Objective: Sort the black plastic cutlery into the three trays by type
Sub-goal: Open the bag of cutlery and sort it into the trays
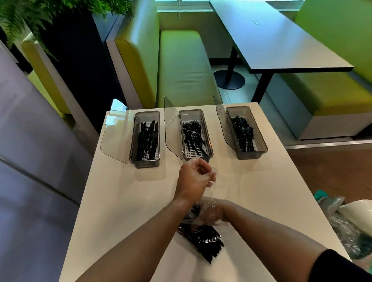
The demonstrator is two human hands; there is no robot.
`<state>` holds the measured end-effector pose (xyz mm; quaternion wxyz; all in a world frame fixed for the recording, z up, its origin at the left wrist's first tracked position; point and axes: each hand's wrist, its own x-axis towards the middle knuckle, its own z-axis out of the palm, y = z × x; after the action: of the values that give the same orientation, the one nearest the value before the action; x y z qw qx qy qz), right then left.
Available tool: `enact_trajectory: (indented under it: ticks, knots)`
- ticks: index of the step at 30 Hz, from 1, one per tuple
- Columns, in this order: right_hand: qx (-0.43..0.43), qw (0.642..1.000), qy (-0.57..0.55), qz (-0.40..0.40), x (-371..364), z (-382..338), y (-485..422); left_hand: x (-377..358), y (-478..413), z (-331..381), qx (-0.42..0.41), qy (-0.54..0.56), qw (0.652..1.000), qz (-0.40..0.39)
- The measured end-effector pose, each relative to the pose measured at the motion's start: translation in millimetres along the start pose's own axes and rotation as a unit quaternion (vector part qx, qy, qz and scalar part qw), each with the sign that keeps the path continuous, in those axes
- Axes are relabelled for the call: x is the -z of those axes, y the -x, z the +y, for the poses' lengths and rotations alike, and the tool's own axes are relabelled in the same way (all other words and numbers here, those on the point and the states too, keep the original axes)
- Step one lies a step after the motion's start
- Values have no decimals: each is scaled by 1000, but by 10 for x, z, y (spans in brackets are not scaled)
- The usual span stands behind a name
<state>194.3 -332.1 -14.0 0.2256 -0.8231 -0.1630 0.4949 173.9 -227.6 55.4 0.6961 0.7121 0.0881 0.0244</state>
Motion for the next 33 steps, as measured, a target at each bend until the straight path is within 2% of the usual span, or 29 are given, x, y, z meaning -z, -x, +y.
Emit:
enact_trajectory:
  ticks: [3, 6, 13, 16, 20, 24, 27, 33]
  knots:
    - [-10, 1000, 11, -8, 69, -38, 78, 91, -49, 8, -2, -2, 999, -33]
    - [-6, 999, -42, -6, 191, -100, 198, 264, -132, -83, 10, -62, 996, -61]
    - [-21, 983, -176, -37, 384, -1, 304, 719, -84, -401, 129, -138, 973, -131]
    - [-14, 981, -188, -35, 386, 65, 301, 788, -59, -451, 136, -142, 971, -135]
    - [0, 956, -289, -51, 335, 95, 343, 743, -74, -425, 121, -137, 975, -125]
    - [23, 956, -291, -20, 384, 97, 351, 748, -93, -420, 128, -121, 975, -136]
    - [30, 965, -257, -32, 437, 136, 318, 791, -108, -442, 160, -96, 970, -154]
    - [53, 960, -272, -39, 571, 181, 335, 881, -141, -443, 166, -131, 962, -172]
